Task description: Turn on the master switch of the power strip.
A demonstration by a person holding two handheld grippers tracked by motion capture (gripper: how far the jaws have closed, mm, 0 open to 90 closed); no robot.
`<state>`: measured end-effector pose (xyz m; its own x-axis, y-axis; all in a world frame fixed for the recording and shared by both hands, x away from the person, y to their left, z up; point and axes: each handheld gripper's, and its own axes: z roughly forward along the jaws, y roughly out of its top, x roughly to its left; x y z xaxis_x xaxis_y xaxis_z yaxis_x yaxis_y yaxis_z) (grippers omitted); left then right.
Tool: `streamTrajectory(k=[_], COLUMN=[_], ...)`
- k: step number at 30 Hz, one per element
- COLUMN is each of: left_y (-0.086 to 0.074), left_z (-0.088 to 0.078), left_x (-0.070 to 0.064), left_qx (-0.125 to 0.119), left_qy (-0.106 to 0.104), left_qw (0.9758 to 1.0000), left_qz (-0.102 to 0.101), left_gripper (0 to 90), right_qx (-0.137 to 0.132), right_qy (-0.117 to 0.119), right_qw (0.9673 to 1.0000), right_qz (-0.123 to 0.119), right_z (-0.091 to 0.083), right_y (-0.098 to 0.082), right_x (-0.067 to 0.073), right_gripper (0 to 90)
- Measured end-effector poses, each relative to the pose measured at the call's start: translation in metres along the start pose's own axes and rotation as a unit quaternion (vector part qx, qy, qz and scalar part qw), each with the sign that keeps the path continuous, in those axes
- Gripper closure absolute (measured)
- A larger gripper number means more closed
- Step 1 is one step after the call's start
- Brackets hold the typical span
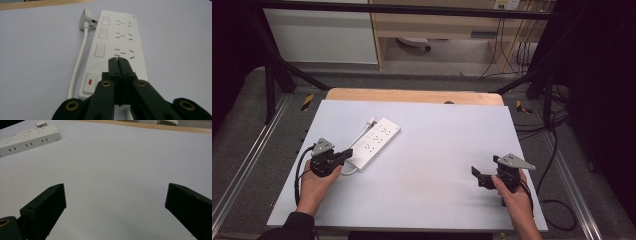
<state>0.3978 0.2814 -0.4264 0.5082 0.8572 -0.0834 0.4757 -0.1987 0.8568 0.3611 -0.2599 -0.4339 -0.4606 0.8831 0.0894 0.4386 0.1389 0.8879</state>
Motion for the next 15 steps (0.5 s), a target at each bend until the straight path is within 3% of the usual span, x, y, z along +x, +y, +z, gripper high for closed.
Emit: streamTrajectory(k=[15], left_y=[-0.0003], left_z=[0.0064], left_x=[-0.0007], left_qx=[0.012], left_qy=[0.005], left_qw=[0.9999], left_qz=[0.011], left_gripper=[89.9], right_qx=[0.001], right_qy=[0.001], right_qw=[1.0000], right_qz=[-0.001], right_z=[0.0004], right_y=[0.0000], right_x=[0.0004], right_gripper=[3.8])
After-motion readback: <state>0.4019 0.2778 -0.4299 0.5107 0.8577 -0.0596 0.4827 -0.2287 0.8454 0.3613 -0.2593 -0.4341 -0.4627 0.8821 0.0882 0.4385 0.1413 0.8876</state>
